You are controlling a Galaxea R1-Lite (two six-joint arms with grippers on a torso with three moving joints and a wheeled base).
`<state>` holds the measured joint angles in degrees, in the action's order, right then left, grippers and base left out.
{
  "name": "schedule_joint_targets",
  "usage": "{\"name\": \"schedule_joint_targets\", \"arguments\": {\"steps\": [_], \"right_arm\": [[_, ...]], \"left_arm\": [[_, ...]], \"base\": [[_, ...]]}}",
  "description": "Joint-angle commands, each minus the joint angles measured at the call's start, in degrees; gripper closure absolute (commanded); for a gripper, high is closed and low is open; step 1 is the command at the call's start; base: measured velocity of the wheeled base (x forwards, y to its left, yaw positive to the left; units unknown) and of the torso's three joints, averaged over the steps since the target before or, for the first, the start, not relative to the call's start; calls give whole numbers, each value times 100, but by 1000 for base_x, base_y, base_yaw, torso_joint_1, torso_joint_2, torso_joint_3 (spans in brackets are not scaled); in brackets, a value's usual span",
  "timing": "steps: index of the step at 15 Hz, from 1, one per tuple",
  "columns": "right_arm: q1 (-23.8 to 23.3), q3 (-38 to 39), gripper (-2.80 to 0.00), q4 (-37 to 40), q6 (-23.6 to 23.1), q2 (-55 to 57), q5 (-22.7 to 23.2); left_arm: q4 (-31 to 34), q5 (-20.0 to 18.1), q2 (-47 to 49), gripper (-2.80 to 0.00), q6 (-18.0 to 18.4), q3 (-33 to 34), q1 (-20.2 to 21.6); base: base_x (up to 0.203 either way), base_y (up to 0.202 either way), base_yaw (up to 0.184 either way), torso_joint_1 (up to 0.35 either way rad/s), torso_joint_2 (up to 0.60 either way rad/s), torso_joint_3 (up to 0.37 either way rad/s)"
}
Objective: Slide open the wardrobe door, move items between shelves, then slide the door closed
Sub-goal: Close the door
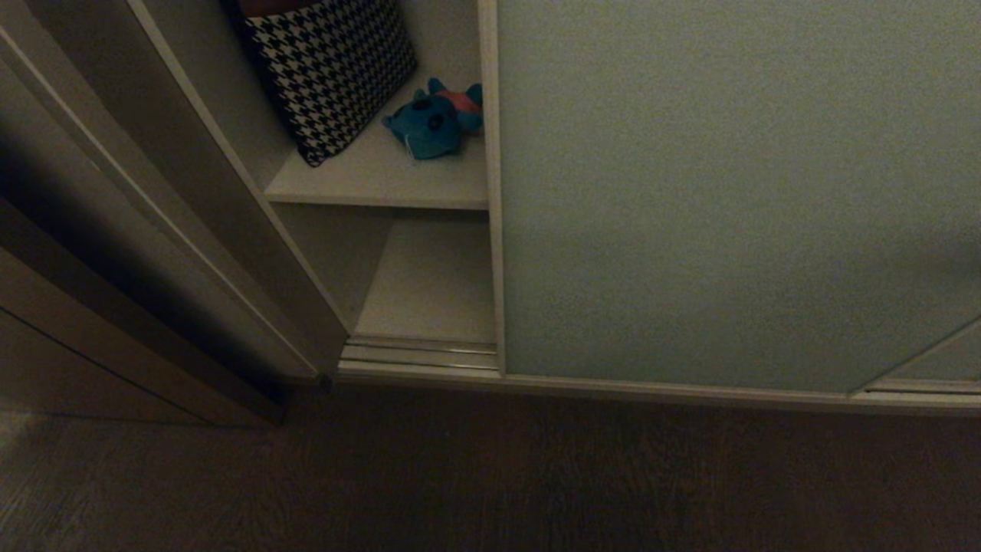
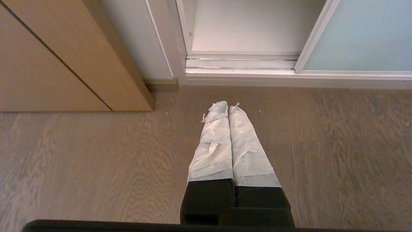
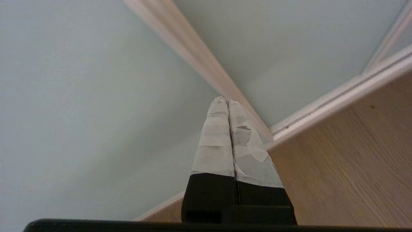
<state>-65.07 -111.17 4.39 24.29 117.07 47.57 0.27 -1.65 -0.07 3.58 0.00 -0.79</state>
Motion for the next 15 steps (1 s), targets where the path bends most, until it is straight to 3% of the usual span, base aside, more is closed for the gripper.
{"name": "schedule_joint_targets", "arguments": {"steps": [1,7,15], "right_arm": [[92,-2,0,-176,37,197,6],[444,2,0,-1118,54,706,-300],[760,-2,0,-1434,41,827,-310]], "left_arm": [[0,-2,6,0,2,0,0],[0,-2,-1,0,2,0,0],[0,-2,7,0,2,0,0]], "base": [[0,0,0,0,0,0],[0,0,0,0,0,0],[0,0,0,0,0,0]]}}
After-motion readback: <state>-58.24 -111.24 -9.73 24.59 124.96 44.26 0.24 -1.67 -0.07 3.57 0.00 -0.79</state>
